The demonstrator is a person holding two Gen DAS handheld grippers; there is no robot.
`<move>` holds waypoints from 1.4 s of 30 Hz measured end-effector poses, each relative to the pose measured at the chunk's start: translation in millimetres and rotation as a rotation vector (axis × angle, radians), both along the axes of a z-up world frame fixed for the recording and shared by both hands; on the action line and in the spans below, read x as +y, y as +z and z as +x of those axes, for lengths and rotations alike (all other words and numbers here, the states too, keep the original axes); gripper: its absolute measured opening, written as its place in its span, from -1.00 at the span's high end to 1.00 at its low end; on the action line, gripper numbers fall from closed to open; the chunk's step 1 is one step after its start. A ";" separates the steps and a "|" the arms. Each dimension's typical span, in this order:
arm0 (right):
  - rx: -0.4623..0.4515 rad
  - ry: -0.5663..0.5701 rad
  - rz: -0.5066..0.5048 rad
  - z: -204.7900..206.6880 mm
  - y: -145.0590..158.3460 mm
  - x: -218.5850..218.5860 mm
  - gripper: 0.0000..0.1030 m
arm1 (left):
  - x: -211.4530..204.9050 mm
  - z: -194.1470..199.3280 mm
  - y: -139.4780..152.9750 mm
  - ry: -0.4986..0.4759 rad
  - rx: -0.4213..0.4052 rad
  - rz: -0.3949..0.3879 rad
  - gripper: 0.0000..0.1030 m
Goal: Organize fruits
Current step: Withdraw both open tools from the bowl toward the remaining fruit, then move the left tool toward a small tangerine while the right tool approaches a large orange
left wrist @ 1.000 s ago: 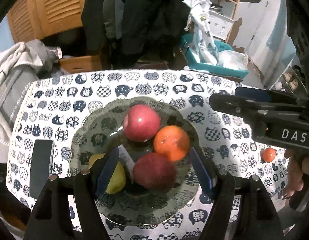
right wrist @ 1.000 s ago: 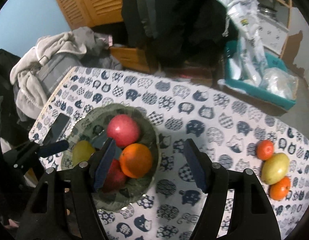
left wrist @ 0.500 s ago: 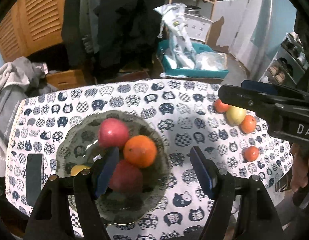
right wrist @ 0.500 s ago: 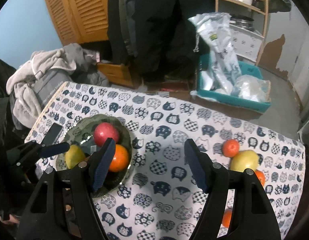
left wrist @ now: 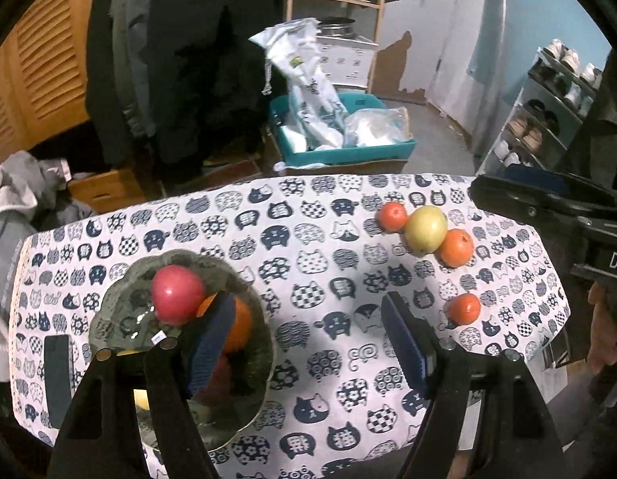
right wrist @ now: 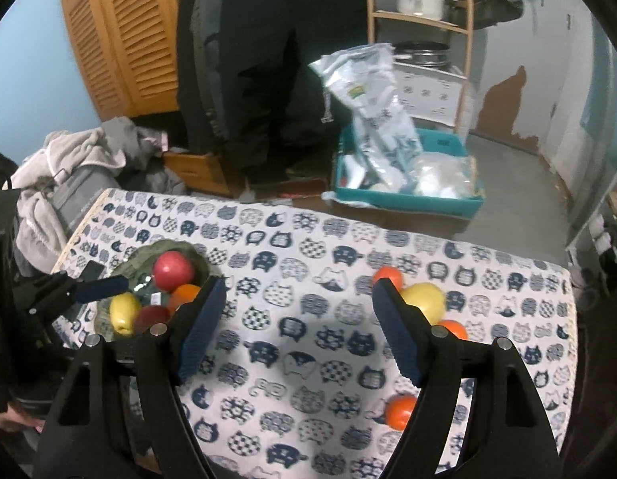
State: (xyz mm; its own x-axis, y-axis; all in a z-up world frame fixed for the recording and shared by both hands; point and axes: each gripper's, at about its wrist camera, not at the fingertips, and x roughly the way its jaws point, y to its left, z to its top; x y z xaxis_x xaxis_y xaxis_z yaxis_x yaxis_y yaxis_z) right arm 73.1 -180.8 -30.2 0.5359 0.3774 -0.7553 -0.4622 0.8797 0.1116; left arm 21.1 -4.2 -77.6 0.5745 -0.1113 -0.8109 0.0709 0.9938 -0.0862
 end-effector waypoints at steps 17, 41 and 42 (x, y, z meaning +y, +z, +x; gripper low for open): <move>-0.010 -0.154 0.029 1.1 -0.2 -94.7 -0.50 | -63.4 15.3 8.7 -0.103 -0.012 0.033 -0.49; 0.077 -0.253 0.028 23.4 -45.9 -155.8 -0.50 | -104.1 62.1 -25.9 -0.164 0.055 0.062 -0.49; 0.090 -0.254 0.025 26.1 -51.4 -156.1 -0.49 | -104.5 64.7 -29.6 -0.165 0.061 0.066 -0.49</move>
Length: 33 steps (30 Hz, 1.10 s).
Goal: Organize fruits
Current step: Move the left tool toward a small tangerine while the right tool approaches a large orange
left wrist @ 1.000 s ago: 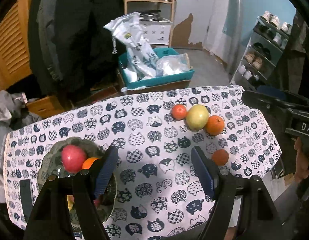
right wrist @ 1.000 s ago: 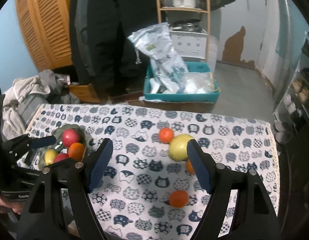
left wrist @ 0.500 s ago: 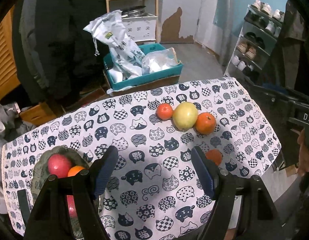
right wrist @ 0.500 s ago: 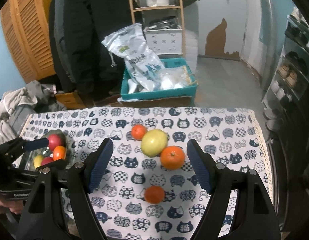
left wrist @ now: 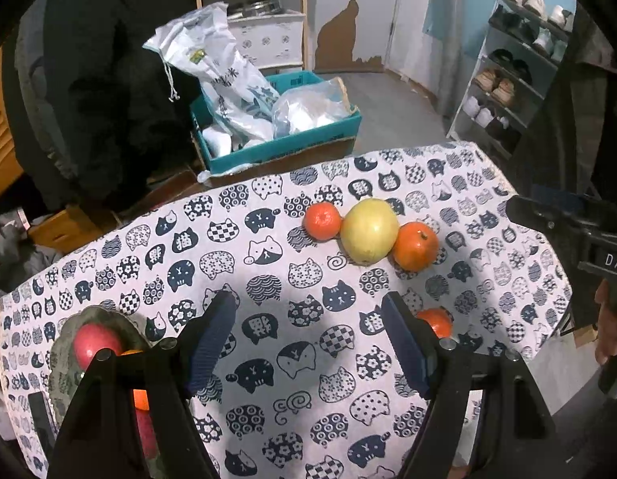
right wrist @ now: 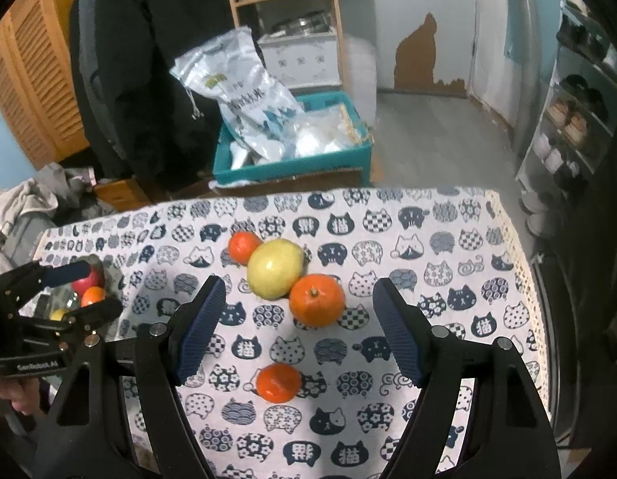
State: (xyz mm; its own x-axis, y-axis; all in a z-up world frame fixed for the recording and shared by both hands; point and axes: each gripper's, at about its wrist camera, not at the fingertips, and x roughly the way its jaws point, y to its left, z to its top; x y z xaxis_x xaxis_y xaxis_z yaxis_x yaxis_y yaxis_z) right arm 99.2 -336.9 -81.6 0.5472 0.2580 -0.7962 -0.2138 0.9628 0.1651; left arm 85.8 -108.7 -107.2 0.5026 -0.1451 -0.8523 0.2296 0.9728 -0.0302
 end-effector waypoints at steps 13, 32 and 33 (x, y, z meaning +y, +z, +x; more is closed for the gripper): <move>0.154 0.030 -0.028 41.7 -82.0 8.6 -0.49 | 2.6 40.3 -46.0 0.028 0.069 0.010 -0.49; 0.278 0.082 -0.073 69.2 -159.1 25.4 -0.49 | 4.7 88.2 -86.7 0.057 0.159 -0.018 -0.49; 0.277 0.084 -0.073 70.4 -160.5 26.9 -0.49 | 5.6 89.9 -87.5 0.059 0.159 -0.025 -0.49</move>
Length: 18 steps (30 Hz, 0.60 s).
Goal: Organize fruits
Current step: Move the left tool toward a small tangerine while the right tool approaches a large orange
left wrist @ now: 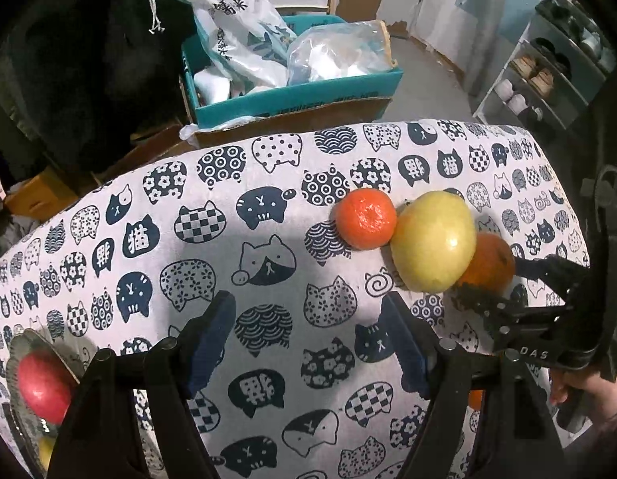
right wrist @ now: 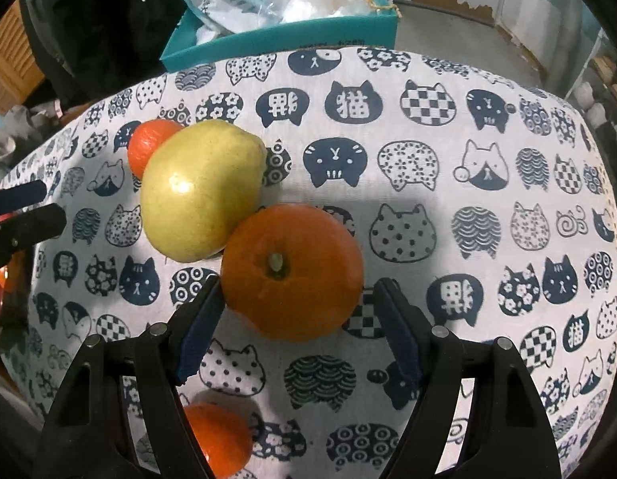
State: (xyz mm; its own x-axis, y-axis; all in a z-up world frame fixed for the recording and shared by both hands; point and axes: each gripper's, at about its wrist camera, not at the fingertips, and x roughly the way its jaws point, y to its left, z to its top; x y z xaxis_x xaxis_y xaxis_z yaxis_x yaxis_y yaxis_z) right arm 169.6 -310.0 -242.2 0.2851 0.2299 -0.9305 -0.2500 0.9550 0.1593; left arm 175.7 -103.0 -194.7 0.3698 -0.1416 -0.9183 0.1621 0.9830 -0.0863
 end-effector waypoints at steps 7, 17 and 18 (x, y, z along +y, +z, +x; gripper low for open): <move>0.008 -0.007 0.016 4.0 -6.4 3.5 -0.33 | 3.9 17.4 0.3 0.022 -0.011 -0.059 -0.50; 0.009 -0.074 0.002 -1.0 -1.1 -16.4 -0.31 | -0.4 49.5 -8.2 0.100 0.024 -0.159 -0.55; 0.005 -0.079 0.000 -1.9 0.4 -19.1 -0.31 | -3.4 51.3 -8.7 0.099 0.026 -0.164 -0.55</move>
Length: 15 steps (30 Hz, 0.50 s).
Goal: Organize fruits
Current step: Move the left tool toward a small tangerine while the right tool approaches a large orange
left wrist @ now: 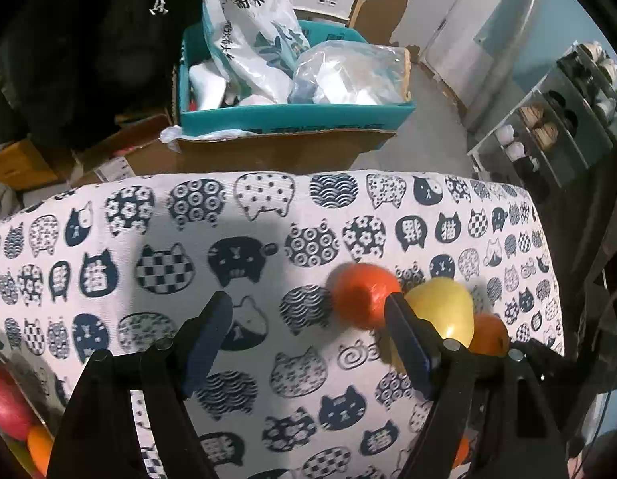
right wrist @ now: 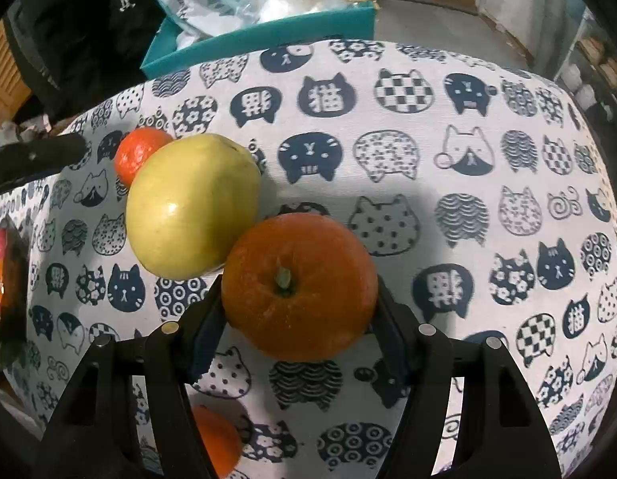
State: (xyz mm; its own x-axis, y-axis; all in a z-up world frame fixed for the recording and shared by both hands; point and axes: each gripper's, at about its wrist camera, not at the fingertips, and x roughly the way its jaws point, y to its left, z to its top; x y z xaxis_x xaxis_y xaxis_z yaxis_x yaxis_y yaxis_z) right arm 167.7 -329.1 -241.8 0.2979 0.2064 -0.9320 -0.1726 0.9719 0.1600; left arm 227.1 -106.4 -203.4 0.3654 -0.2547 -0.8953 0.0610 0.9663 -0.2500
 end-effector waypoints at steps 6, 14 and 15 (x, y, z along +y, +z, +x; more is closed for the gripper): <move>-0.028 -0.047 -0.001 -3.2 15.0 -18.5 -0.31 | -20.7 7.0 -7.8 -0.030 0.024 -0.012 -0.55; -0.056 -0.097 0.014 -10.1 33.6 -36.1 -0.31 | -39.2 11.9 -21.2 -0.061 0.029 0.019 -0.55; -0.060 -0.102 0.018 -10.3 35.0 -37.0 -0.31 | -40.3 12.3 -23.2 -0.060 0.032 0.022 -0.55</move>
State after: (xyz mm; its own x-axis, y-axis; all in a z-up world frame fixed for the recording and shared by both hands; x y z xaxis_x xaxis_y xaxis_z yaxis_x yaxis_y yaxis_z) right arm 157.4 -366.1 -206.8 0.3729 0.1884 -0.9085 -0.0829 0.9820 0.1697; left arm 239.4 -146.7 -226.6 0.3215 -0.2551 -0.9119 0.1112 0.9665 -0.2311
